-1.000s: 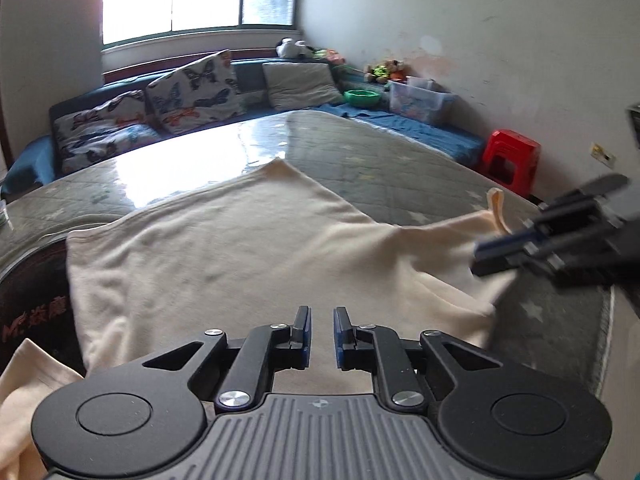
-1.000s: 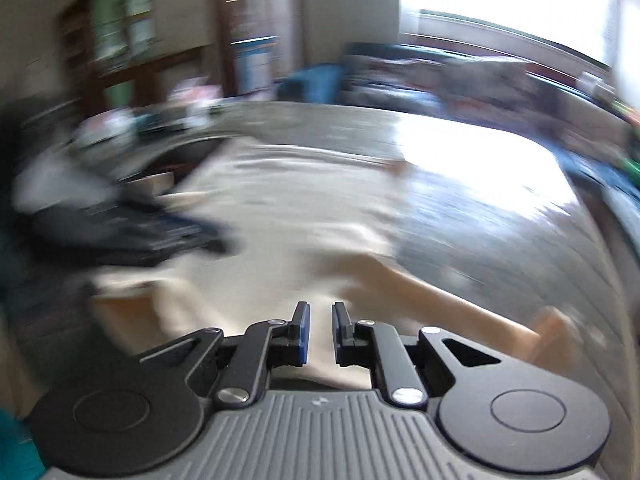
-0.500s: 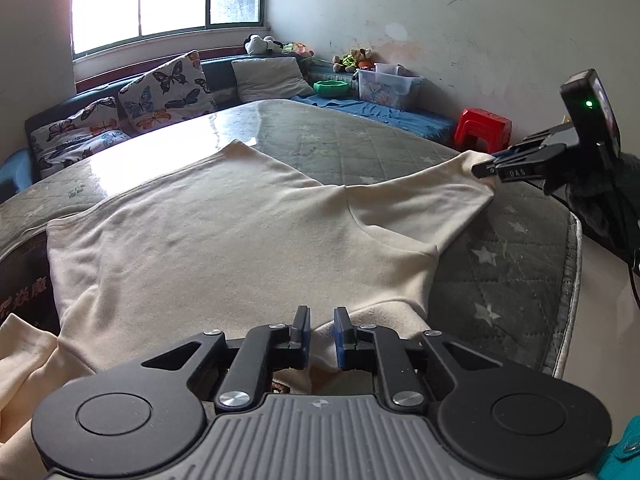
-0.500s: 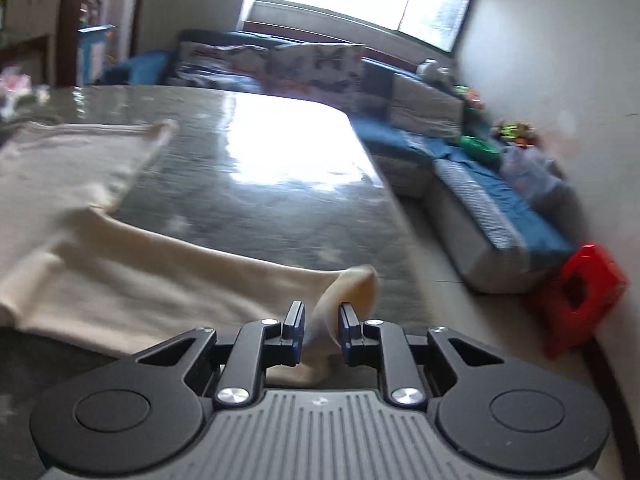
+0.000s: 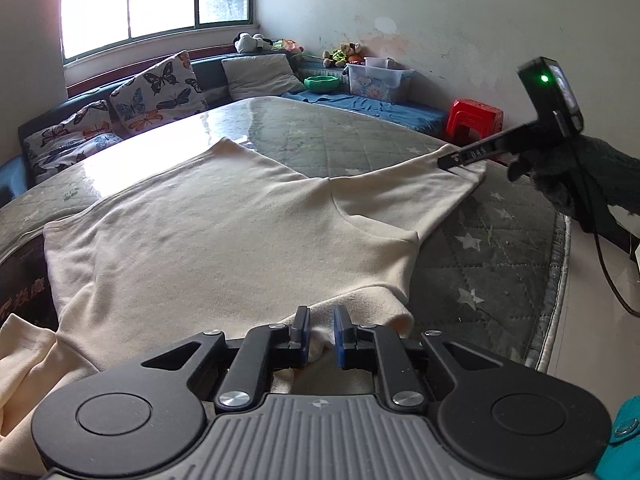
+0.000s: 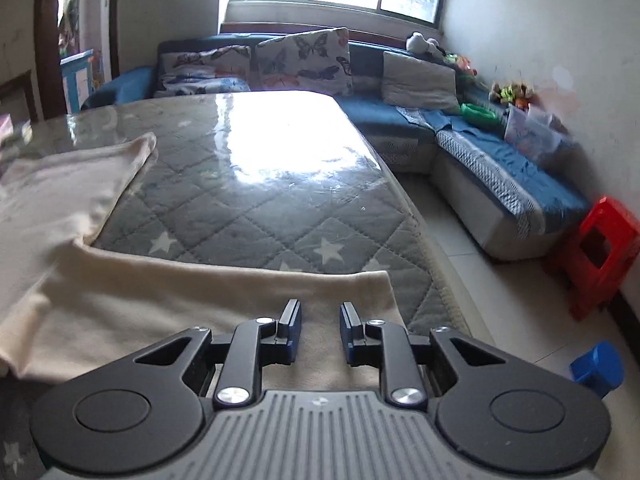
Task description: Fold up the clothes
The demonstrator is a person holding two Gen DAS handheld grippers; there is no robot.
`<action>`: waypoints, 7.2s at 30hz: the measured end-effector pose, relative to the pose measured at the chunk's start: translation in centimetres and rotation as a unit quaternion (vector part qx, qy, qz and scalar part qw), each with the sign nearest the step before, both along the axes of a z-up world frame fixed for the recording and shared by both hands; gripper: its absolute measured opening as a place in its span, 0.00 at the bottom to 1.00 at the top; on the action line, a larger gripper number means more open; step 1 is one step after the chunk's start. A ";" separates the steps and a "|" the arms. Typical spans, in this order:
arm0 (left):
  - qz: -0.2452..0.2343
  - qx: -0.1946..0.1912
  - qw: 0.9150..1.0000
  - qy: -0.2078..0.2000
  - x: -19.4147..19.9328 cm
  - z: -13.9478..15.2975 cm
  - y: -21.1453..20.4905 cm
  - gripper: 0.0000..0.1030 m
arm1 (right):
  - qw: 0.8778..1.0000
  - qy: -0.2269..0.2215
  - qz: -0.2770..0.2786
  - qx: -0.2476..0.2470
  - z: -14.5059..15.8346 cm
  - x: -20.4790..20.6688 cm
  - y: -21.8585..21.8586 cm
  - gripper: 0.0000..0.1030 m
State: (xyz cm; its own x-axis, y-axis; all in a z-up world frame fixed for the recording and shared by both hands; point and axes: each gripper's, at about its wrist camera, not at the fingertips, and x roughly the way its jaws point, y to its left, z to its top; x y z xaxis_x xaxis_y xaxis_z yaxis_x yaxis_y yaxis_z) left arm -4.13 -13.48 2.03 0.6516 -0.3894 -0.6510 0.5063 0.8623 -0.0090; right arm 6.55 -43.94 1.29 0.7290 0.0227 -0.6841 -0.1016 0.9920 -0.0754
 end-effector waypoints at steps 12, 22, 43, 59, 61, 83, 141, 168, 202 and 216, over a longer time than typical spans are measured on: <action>0.000 0.001 1.000 -0.001 -0.1 -0.2 -0.1 0.14 | 0.999 0.001 -0.023 0.034 -0.2 5.8 -1.2 0.23; 0.076 -0.012 0.997 -0.033 0.0 2.1 3.6 0.17 | 0.999 -0.029 0.031 0.001 2.4 2.9 2.4 0.25; 0.238 0.083 0.968 0.001 5.8 -0.9 13.6 0.21 | 0.946 -0.043 0.322 0.005 4.4 -4.1 19.5 0.31; 0.434 -0.070 0.895 -0.073 -2.2 3.6 23.5 0.04 | 0.904 -0.032 0.425 -0.025 4.5 -6.9 24.9 0.31; 0.461 -0.083 0.880 -0.077 -3.7 3.5 24.9 0.04 | 0.892 -0.028 0.451 -0.026 4.3 -7.6 26.3 0.31; 0.533 -0.063 0.843 -0.038 -7.6 0.5 28.0 0.05 | 0.824 0.019 0.564 -0.056 0.5 -11.1 34.3 0.11; 0.562 -0.061 0.825 0.006 -5.2 0.6 27.9 0.38 | 0.839 0.029 0.543 -0.017 2.7 -9.3 34.6 0.26; 0.392 -0.119 0.903 -0.128 -0.6 11.5 17.1 0.05 | 0.890 0.005 0.455 0.028 4.3 -8.1 27.8 0.26; 0.199 -0.031 0.979 -0.034 -2.3 4.0 7.9 0.29 | 0.967 0.028 0.231 0.108 3.0 -2.1 14.4 0.26; 0.181 0.031 0.982 -0.031 -5.2 1.0 9.5 0.28 | 0.970 0.058 0.221 0.082 0.7 -1.0 17.3 0.18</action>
